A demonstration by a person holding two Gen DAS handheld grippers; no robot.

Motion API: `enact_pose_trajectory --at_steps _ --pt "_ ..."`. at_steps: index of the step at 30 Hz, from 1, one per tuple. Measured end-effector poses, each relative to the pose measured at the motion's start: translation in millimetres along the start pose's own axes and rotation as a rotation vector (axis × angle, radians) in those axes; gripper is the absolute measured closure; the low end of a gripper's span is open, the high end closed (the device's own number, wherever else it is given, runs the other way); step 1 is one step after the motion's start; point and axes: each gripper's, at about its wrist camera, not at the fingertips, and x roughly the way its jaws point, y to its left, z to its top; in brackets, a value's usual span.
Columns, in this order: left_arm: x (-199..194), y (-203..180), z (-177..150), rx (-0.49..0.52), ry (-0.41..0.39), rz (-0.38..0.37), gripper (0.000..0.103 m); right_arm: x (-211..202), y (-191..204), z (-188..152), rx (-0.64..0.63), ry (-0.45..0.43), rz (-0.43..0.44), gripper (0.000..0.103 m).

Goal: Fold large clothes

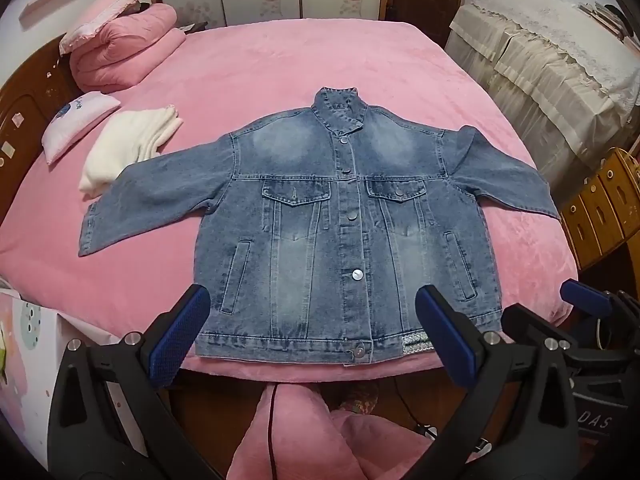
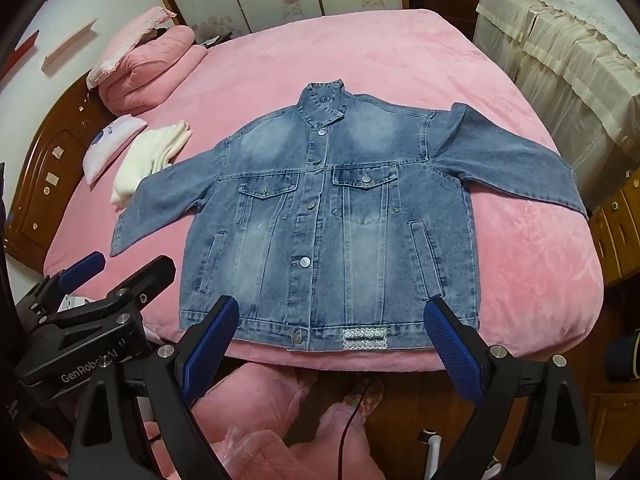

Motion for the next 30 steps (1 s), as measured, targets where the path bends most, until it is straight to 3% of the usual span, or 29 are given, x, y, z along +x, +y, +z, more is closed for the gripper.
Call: enact_pose_trajectory --at_steps 30 --pt "4 6 -2 -0.008 0.017 0.011 0.001 16 4 0 -0.024 0.032 -0.021 0.01"
